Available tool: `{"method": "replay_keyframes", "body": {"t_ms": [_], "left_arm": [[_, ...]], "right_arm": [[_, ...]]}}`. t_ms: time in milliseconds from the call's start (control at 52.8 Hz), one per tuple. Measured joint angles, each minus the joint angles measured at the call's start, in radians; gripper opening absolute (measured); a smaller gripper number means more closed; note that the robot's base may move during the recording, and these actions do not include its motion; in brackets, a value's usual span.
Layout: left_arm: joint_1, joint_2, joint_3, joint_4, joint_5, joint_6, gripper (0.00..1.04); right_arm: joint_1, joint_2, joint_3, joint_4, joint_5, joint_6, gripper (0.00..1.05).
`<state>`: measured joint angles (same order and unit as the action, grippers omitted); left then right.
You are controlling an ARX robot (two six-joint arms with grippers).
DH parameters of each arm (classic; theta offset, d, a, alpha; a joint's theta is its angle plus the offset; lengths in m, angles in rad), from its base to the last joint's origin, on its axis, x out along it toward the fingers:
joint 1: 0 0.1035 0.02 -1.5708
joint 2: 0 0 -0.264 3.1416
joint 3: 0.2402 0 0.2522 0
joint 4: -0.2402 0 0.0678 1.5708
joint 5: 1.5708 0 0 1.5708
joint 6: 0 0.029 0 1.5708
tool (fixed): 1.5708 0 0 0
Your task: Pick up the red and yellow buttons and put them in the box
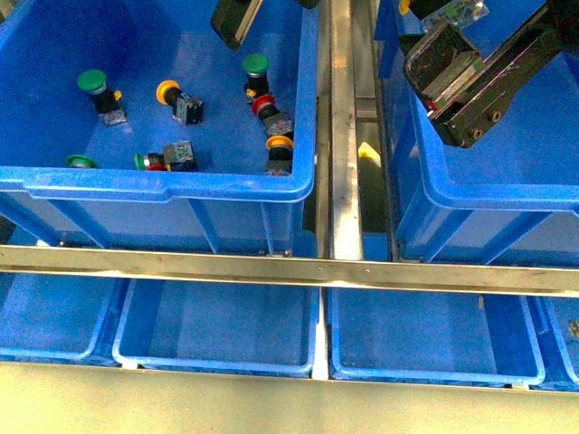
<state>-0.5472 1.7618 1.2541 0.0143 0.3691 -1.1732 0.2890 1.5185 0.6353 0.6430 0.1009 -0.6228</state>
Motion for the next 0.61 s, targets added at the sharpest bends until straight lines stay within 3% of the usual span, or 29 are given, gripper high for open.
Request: {"method": "replay_keyframes", "body": {"t_ms": [606], "left_arm": [[-0.007, 0.028, -0.028, 0.036, -0.007, -0.025, 0.35]], "right_arm": [[0.03, -0.024, -0.188, 0.16, 0.01, 0.034, 0.98]]}}
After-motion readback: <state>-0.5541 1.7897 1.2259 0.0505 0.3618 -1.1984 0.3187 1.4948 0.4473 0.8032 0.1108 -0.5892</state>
